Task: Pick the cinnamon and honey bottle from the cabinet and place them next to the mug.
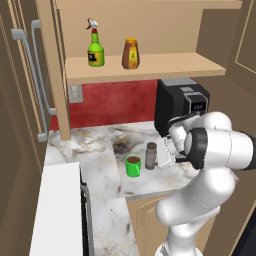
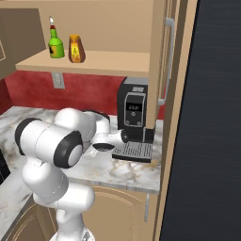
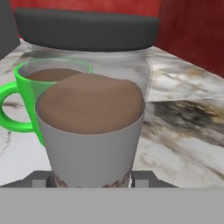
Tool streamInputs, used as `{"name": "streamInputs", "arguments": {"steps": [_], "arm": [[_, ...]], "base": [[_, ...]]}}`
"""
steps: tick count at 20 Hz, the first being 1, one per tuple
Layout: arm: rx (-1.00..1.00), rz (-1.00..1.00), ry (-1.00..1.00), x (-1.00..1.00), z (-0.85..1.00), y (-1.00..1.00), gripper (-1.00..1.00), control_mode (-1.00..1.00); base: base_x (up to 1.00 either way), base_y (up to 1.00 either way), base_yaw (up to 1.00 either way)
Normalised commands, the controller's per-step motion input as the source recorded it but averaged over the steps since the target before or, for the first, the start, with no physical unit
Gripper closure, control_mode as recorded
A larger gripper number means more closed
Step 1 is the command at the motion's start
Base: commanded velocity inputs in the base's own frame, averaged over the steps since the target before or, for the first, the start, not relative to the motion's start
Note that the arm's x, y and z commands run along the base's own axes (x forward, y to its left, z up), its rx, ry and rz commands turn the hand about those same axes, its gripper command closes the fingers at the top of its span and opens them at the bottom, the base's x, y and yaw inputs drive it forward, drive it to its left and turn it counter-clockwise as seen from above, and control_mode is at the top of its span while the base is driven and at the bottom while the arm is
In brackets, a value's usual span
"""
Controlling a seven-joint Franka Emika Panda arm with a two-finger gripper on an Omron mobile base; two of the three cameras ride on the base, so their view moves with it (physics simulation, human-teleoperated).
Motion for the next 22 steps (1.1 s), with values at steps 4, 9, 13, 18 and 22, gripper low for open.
{"name": "streamInputs", "arguments": {"steps": [4,9,13,18,22], "arm": [[0.0,0.0,0.02,0.0,0.0,0.0,1.0,-1.0],[0.0,0.0,0.08,0.0,-0.21,0.0,1.0,-1.0],[0.0,0.0,0.04,0.0,-0.25,0.0,1.0,-1.0],[0.0,0.0,0.0,0.0,-0.04,0.0,1.0,-1.0],[0.0,0.0,0.0,0.0,0.0,0.0,-1.0,-1.0]], "base": [[0.0,0.0,0.0],[0.0,0.0,0.0],[0.0,0.0,0.0],[0.0,0.0,0.0],[0.0,0.0,0.0]]}}
